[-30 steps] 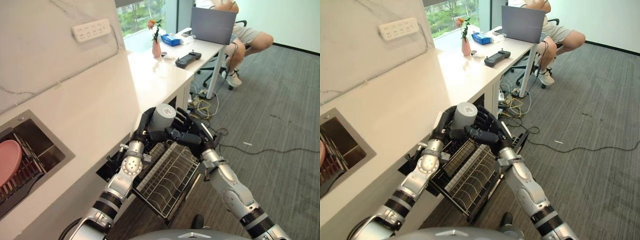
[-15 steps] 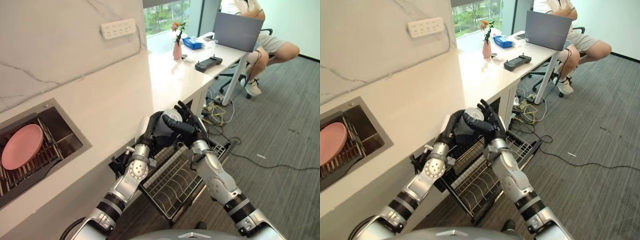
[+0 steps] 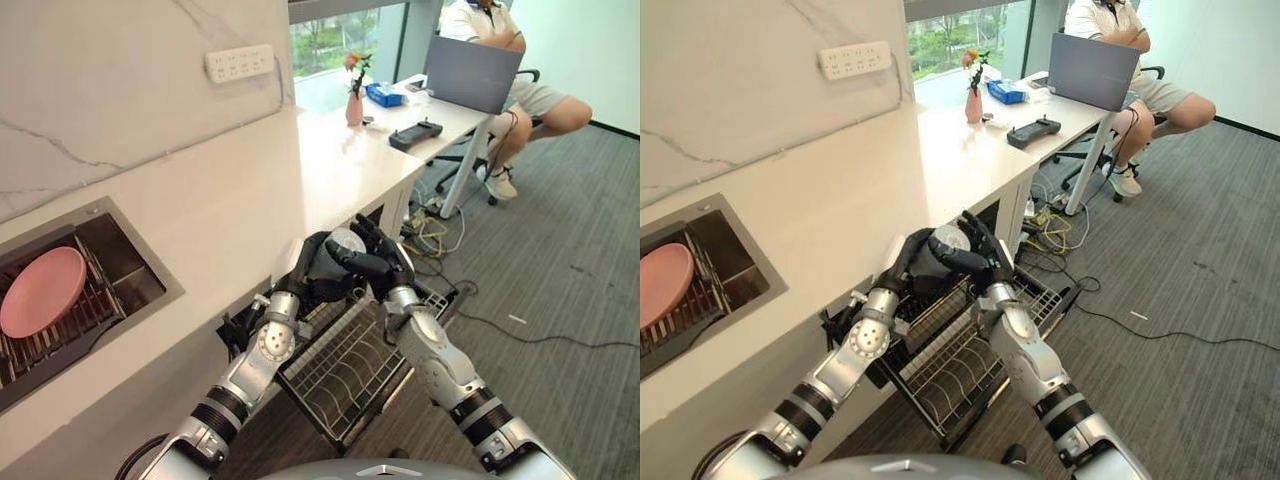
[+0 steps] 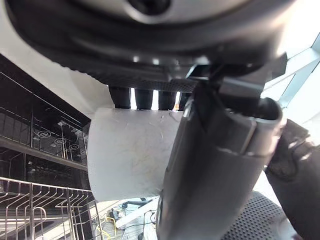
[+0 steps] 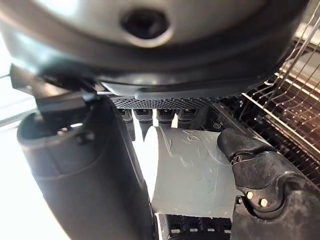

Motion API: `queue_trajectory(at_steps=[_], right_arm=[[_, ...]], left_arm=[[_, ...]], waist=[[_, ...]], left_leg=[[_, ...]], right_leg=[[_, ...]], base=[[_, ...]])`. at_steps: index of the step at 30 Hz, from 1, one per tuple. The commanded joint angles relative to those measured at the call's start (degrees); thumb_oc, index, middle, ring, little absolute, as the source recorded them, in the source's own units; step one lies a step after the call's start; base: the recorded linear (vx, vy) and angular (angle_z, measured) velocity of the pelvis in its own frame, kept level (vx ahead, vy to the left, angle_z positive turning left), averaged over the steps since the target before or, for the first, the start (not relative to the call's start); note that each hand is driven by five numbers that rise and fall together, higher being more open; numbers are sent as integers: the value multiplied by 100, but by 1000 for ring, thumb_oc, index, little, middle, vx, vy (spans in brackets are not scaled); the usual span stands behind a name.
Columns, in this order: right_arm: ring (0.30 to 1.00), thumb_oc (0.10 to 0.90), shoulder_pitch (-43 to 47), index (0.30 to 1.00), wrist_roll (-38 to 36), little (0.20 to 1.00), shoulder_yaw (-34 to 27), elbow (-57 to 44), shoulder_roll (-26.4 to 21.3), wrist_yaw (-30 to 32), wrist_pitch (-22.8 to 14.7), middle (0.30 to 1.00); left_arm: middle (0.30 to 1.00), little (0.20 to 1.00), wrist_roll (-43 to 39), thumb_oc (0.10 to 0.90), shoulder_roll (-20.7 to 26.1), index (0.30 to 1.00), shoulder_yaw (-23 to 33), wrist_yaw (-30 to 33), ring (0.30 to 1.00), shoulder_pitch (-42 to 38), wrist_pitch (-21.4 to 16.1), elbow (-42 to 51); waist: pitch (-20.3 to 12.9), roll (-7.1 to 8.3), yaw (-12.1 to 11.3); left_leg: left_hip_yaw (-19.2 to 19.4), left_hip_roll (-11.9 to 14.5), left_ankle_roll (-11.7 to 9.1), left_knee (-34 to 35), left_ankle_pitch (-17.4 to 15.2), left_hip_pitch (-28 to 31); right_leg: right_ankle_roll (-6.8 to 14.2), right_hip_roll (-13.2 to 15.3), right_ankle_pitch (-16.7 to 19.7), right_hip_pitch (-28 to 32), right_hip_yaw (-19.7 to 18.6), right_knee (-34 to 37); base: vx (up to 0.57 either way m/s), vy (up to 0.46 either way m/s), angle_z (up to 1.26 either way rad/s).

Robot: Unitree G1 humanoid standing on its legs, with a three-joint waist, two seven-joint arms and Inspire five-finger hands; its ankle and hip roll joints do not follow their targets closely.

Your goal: Place the dishes in the dishwasher.

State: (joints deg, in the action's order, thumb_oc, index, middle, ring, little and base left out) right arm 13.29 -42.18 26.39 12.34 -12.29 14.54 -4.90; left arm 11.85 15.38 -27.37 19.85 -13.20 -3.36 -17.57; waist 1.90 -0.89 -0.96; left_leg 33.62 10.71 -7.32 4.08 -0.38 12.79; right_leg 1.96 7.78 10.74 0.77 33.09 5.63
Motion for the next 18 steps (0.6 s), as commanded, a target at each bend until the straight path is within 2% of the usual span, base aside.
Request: queue_trajectory(at_steps=[1,9,18], right_arm=[[900,800,611,900,389,900,106,149,214,-348,-33,900],[900,800,562,900,512,900,323,159,-14,-847,49,900],[900,800,811,900,1234,900,471,289,-551,-1236,184,900]], left_arm=[[300,300,114,400,18,300,-202,221,300,-1244,-624,178],[300,300,51,400,59,300,-95,50,300,-1289,-668,180],[300,300,88,400,199,300,-49,-100,300,-1394,-809,230]], waist=[[-204,215,-72],[-189,212,-39],[-179,214,4]], left_leg=[[-1,-431,224,29,330,-336],[-22,-427,220,30,299,-307],[-40,-441,220,27,281,-299]], right_leg=[[570,179,-936,700,69,-126],[573,181,-945,707,51,-126],[587,182,-942,683,14,-129]], base=[[0,0,0],[0,0,0],[0,0,0]])
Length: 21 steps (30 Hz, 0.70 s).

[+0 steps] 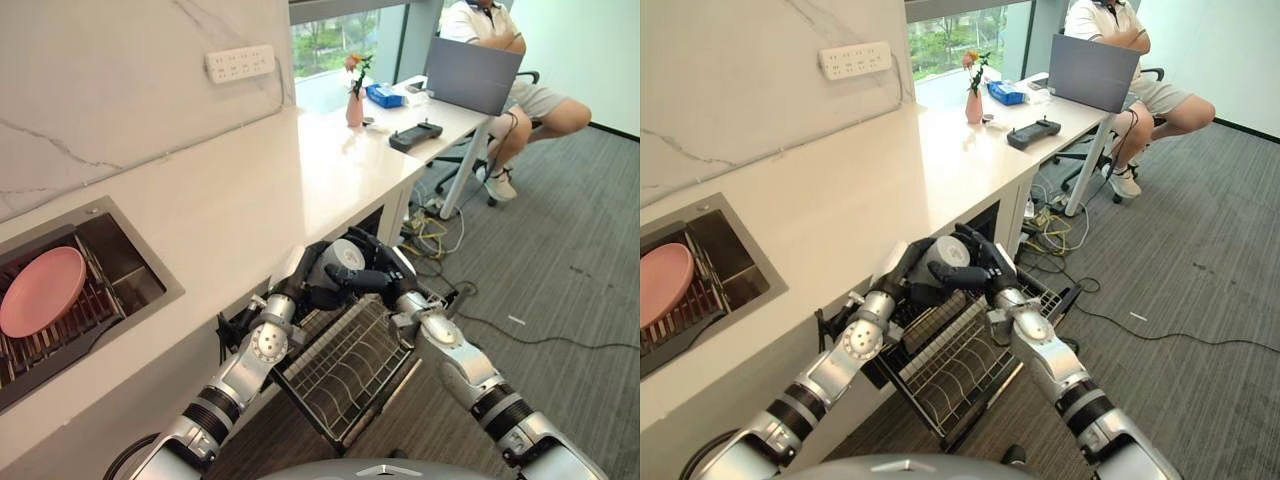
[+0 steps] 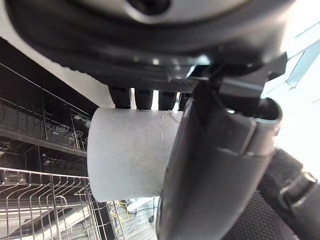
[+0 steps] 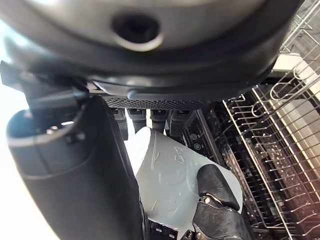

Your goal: Place the dishes in the dishwasher.

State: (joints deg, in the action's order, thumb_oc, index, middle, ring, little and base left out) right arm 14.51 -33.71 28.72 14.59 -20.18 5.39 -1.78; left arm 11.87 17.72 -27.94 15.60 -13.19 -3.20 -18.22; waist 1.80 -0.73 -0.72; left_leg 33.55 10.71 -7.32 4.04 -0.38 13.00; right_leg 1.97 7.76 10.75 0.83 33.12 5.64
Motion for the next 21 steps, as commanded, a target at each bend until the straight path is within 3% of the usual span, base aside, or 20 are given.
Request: queue_trajectory(at_steps=[1,4,11,12,13,21], right_arm=[[900,800,700,900,394,900,237,70,240,-323,-129,900],[900,800,945,900,1120,900,286,185,155,-263,-127,900],[900,800,962,900,1576,900,255,272,313,-115,-168,900],[799,733,958,799,1586,799,255,273,318,-112,-169,799],[300,400,962,300,1701,300,254,272,378,-58,-174,300],[300,400,869,300,2179,300,130,36,541,251,-351,300]], left_arm=[[300,300,85,400,-34,300,13,324,300,-1402,-825,295],[300,300,191,400,12,300,7,332,300,-1457,-865,367],[300,300,220,400,31,300,69,350,300,-1435,-874,448],[300,300,219,400,32,300,69,349,300,-1432,-873,451],[300,300,216,400,36,300,72,357,300,-1423,-883,487],[300,300,327,400,59,300,21,498,300,-1353,-912,619]], waist=[[-162,195,-20],[-148,191,-3],[-131,158,-6],[-133,159,-5],[-135,150,-20],[-122,116,-35]], left_leg=[[-32,-439,220,31,281,-321],[-25,-429,218,33,281,-327],[-41,-417,218,37,294,-333],[-42,-416,218,37,293,-333],[-54,-418,221,38,298,-342],[-99,-418,233,44,300,-358]], right_leg=[[586,183,-942,675,9,-130],[590,177,-946,661,-11,-125],[585,165,-955,667,-23,-122],[585,165,-955,667,-22,-122],[588,165,-956,667,-13,-120],[589,174,-955,671,21,-116]], base=[[0,0,0],[0,0,0],[0,0,0],[0,0,0],[0,0,0],[0,0,0]])
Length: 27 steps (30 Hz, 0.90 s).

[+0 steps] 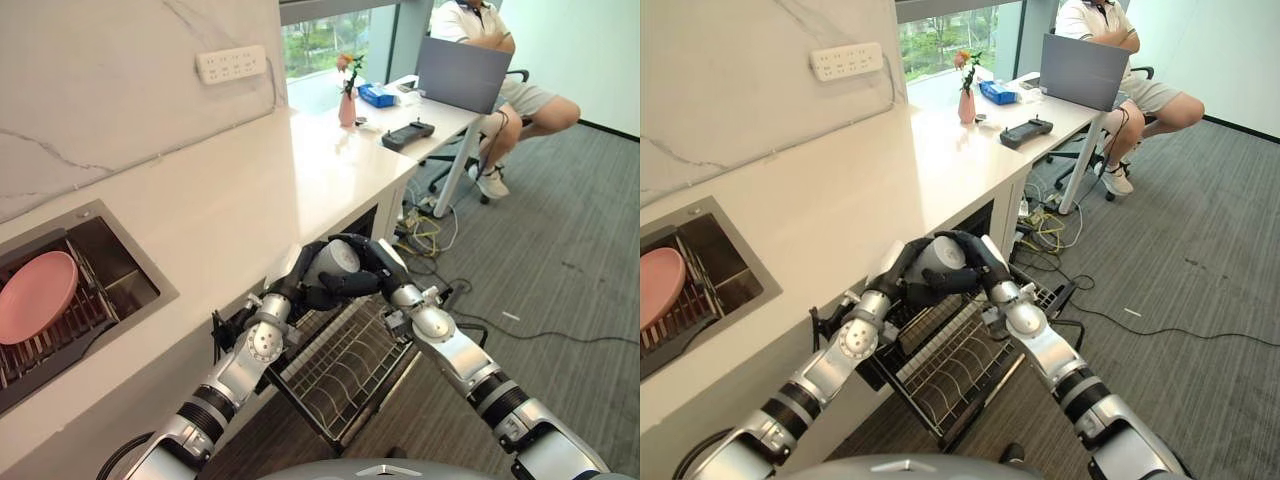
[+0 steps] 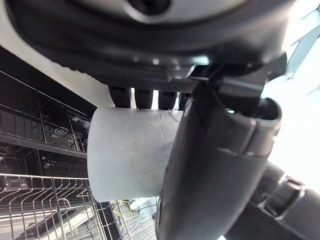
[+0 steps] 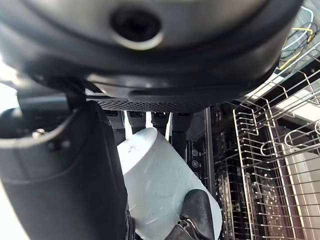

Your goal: Place the dishes in the dishwasher.

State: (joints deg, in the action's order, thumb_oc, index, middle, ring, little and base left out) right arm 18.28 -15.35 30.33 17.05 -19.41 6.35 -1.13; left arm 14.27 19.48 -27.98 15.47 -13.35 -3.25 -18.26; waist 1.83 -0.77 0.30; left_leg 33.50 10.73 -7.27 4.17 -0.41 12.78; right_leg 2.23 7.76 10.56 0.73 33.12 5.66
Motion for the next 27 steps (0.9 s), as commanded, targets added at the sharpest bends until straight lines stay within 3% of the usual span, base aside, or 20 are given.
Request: queue_trajectory(at_steps=[1,7,8,9,10,12,17,22,23,24,27], right_arm=[[300,400,466,300,418,300,-53,-239,471,202,-444,300],[300,400,359,300,773,300,-250,-406,439,516,-620,300],[300,400,381,300,1340,300,-382,-518,309,789,-664,300],[300,400,370,300,1376,300,-383,-530,314,806,-660,300],[300,400,389,300,2148,300,-547,-632,110,1159,-733,300],[300,400,379,300,2478,300,-761,-664,7,1480,-743,300],[300,400,341,300,2574,300,-1007,-708,-94,1755,-818,300],[300,400,244,300,2117,300,-1069,-583,10,1655,-798,300],[368,445,244,368,2107,368,-1066,-579,10,1653,-800,368],[900,800,202,900,1898,900,-1066,-554,89,1636,-799,900],[900,800,139,900,1640,900,-1059,-607,134,1564,-814,900]], left_arm=[[300,300,155,400,-97,300,10,545,300,-1341,-908,636],[300,300,383,400,11,300,-5,721,300,-1269,-967,760],[300,300,502,400,52,300,15,848,300,-1234,-968,801],[300,300,512,400,46,300,11,857,300,-1234,-967,802],[300,300,731,400,108,300,11,1004,300,-1234,-1025,859],[300,300,951,400,166,300,-10,1140,300,-1270,-1092,939],[300,300,1077,400,269,300,54,1302,300,-1291,-1107,1102],[300,300,858,400,337,300,287,1201,300,-1128,-1109,1326],[300,300,852,400,343,300,290,1194,300,-1120,-1107,1335],[300,300,753,400,315,300,322,1174,300,-1065,-1090,1338],[300,300,590,400,274,300,357,1124,300,-1015,-1051,1320]], waist=[[-125,118,-136],[-119,79,-133],[-117,74,-124],[-113,71,-127],[-115,58,-115],[-111,39,-107],[-112,35,-102],[-134,39,-140],[-137,41,-137],[-136,46,-149],[-129,46,-149]], left_leg=[[-97,-419,230,33,301,-334],[-124,-421,241,33,301,-332],[-133,-418,250,34,294,-327],[-135,-417,250,33,294,-326],[-158,-423,263,34,275,-312],[-160,-423,268,34,270,-298],[-186,-420,267,31,270,-266],[-217,-403,251,23,280,-220],[-218,-403,249,23,281,-219],[-220,-401,250,20,287,-215],[-216,-395,248,16,292,-208]], right_leg=[[565,177,-934,684,24,-117],[563,179,-942,694,40,-120],[565,178,-947,699,37,-120],[565,178,-947,700,38,-121],[576,181,-951,701,32,-121],[580,180,-958,716,27,-124],[567,175,-979,748,12,-141],[529,148,-1025,816,48,-125],[528,147,-1027,818,49,-125],[518,137,-1034,833,53,-125],[507,129,-1044,840,46,-126]], base=[[0,0,0],[0,0,0],[-1,3,4],[0,10,6],[0,9,6],[0,8,2],[0,-2,1],[9,-23,4],[10,-33,7],[8,-17,7],[5,-12,4]])
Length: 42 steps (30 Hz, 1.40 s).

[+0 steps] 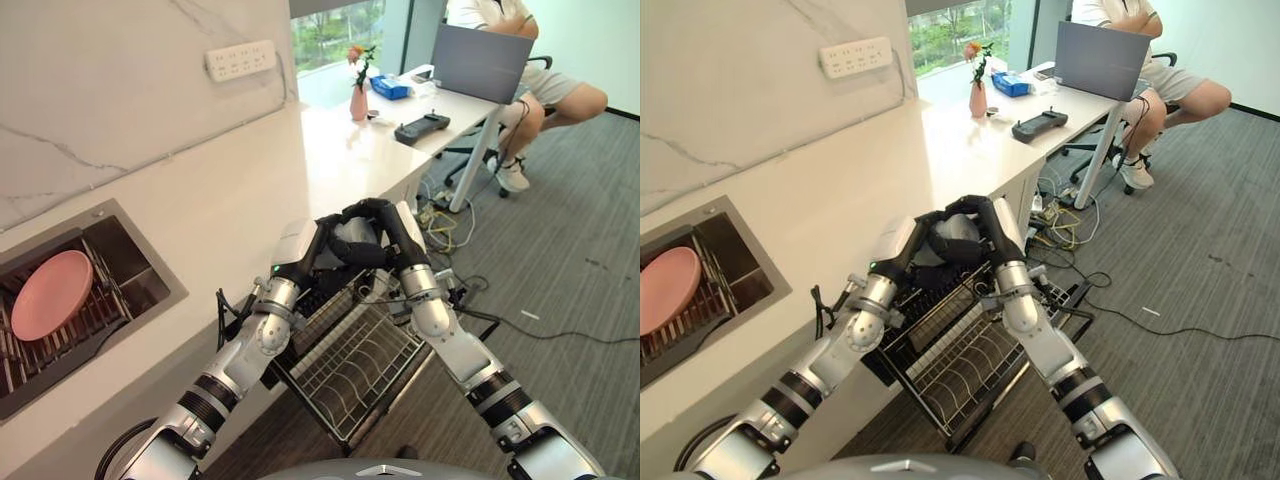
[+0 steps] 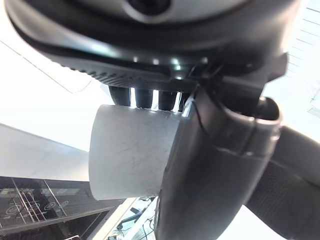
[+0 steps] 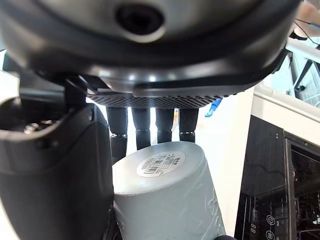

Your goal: Place the dishes in the dishwasher.

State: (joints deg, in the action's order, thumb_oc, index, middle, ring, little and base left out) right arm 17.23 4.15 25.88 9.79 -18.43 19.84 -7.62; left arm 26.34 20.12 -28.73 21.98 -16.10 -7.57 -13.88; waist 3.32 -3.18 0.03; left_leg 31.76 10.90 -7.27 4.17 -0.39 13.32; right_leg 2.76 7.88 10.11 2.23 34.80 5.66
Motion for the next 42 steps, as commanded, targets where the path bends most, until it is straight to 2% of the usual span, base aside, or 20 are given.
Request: queue_trajectory(at_steps=[1,9,14,17,18,19,21,22,24,26,38,42], right_arm=[[900,800,231,900,-335,900,-616,94,34,204,-171,900],[900,800,77,900,-650,900,-718,-122,1,188,-292,900],[900,800,0,900,-1065,900,-917,-290,157,413,-678,900],[900,800,-38,900,-1157,900,-955,-338,194,433,-749,900],[900,800,-173,900,-1453,900,-1040,-470,314,487,-929,900],[900,800,-184,900,-1463,900,-1042,-478,308,482,-931,900],[900,800,-357,900,-1922,900,-1091,-586,449,370,-1084,900],[900,800,-363,900,-1940,900,-1091,-588,441,358,-1088,900],[900,800,-457,900,-2227,900,-1029,-591,494,205,-1079,900],[900,800,-508,900,-2413,900,-917,-540,493,79,-1025,900],[900,800,-269,900,-2996,900,-492,-114,619,-208,-807,900],[900,800,-158,900,-3439,900,-384,55,790,-193,-759,900]], left_arm=[[300,300,-641,400,199,300,440,467,300,-734,-615,881],[300,300,-735,400,116,300,433,506,300,-732,-596,820],[300,300,-835,400,31,300,374,609,300,-754,-611,771],[300,300,-891,400,5,300,369,646,300,-750,-613,750],[300,300,-1220,400,-119,300,426,785,300,-711,-593,681],[300,300,-1229,400,-119,300,423,787,300,-713,-593,676],[300,300,-1856,400,-308,300,547,848,300,-664,-617,619],[300,300,-1878,400,-303,300,550,840,300,-665,-620,616],[300,300,-2533,400,-456,300,642,756,300,-660,-699,626],[300,300,-2860,400,-496,300,691,604,300,-683,-710,705],[300,300,-2822,400,-500,300,485,314,300,-836,-655,927],[300,300,-2868,400,-530,300,372,241,300,-859,-613,987]], waist=[[-275,286,-122],[-273,288,-94],[-255,258,-52],[-250,255,-46],[-238,248,-27],[-241,247,-28],[-220,251,3],[-224,249,4],[-215,262,15],[-211,264,24],[-216,277,-53],[-221,293,-98]], left_leg=[[-39,-411,246,15,291,-262],[-4,-420,251,14,282,-260],[13,-439,265,17,265,-255],[22,-442,270,17,261,-250],[30,-451,279,15,256,-244],[29,-452,279,15,255,-243],[43,-462,285,15,262,-252],[44,-462,285,15,262,-252],[61,-465,284,14,268,-255],[73,-467,287,15,264,-255],[45,-456,276,11,255,-246],[19,-449,271,9,266,-266]], right_leg=[[453,116,-999,688,-121,-126],[461,121,-989,668,-129,-123],[470,133,-967,646,-145,-124],[471,140,-962,644,-149,-125],[473,145,-953,638,-145,-128],[474,145,-953,639,-144,-128],[469,145,-940,620,-150,-130],[469,145,-940,619,-151,-130],[466,152,-927,604,-153,-131],[463,157,-915,595,-162,-131],[443,154,-936,634,-117,-127],[427,135,-945,649,-82,-128]], base=[[0,0,0],[0,0,0],[0,0,0],[0,0,0],[0,0,0],[0,0,0],[0,0,0],[0,0,0],[-1,-1,-2],[-1,-1,-5],[0,0,-1],[0,0,0]])
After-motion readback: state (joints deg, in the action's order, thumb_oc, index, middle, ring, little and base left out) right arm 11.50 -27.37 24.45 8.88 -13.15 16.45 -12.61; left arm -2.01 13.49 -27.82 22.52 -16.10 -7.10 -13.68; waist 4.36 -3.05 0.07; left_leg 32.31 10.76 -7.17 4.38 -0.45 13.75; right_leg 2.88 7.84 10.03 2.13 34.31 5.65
